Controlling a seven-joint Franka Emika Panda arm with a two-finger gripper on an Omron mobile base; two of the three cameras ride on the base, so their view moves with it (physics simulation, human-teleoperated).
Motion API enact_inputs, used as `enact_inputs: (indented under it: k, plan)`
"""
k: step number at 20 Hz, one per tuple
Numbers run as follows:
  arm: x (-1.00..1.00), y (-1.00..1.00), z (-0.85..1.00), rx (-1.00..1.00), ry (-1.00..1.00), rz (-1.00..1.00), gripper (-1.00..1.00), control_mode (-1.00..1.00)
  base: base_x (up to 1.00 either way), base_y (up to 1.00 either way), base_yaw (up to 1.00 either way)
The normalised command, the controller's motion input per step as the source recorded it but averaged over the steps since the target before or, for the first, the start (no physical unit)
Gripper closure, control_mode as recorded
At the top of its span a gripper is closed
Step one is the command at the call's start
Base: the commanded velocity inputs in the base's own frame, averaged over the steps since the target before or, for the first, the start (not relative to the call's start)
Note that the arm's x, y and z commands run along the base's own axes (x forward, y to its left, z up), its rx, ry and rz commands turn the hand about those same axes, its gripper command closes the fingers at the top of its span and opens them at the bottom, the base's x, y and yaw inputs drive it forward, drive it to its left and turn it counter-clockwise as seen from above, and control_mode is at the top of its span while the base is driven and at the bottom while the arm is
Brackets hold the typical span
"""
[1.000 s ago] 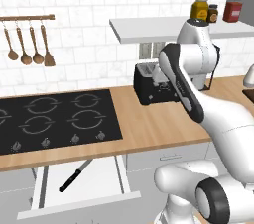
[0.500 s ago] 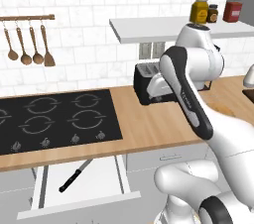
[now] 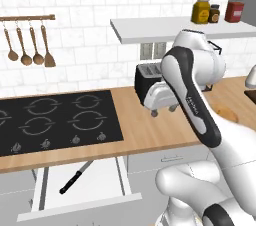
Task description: Pick up the knife from the drawer and place it on the cutting board. Then place the meat from the plate to the cutting board.
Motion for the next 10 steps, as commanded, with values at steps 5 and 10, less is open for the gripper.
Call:
enact_inputs:
  k: [5,10]
  plan:
    - [-0.46,0.15,-0.18,0.11,0.16,0.07,-1.0,-1.0,0.0,0.0,0.0]
    - [-0.43,0.19,-0.49,0.04,0.13,0.01,-1.0,-1.0,0.0,0.0,0.0]
